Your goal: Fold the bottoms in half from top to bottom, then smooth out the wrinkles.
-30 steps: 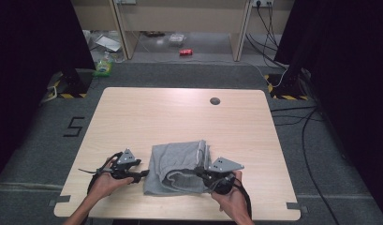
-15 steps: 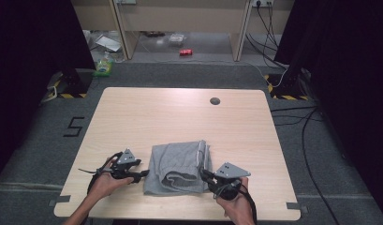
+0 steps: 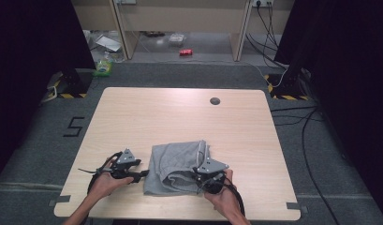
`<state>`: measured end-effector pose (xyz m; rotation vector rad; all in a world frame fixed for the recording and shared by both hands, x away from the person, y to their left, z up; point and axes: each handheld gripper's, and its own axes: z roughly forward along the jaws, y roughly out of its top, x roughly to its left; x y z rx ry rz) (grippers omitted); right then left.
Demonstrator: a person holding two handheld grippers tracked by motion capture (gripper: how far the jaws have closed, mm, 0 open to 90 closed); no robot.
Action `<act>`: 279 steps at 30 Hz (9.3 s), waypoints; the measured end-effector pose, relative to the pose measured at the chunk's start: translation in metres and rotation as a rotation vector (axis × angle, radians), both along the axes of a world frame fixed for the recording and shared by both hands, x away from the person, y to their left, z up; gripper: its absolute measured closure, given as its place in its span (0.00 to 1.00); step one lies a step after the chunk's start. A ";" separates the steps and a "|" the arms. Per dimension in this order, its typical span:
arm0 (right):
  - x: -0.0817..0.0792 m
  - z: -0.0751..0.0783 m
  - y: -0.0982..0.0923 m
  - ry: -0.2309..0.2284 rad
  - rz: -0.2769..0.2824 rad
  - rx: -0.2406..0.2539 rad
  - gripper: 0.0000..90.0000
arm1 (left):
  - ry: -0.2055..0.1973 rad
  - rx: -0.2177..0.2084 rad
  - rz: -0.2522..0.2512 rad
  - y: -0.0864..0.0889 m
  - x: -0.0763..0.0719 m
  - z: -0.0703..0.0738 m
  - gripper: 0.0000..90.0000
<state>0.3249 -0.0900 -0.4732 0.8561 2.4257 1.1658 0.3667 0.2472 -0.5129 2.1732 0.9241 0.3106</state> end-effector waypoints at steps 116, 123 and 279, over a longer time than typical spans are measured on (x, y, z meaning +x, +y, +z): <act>0.114 -0.018 -0.035 0.210 -0.252 0.086 0.51 | 0.075 -0.116 0.109 -0.021 0.076 0.000 0.32; 0.116 -0.029 -0.039 0.252 -0.259 0.098 0.52 | 0.024 -0.070 0.106 -0.022 0.074 -0.001 0.40; 0.012 -0.017 -0.099 0.170 -0.282 0.083 0.43 | 0.020 -0.134 0.086 0.024 -0.041 -0.001 0.28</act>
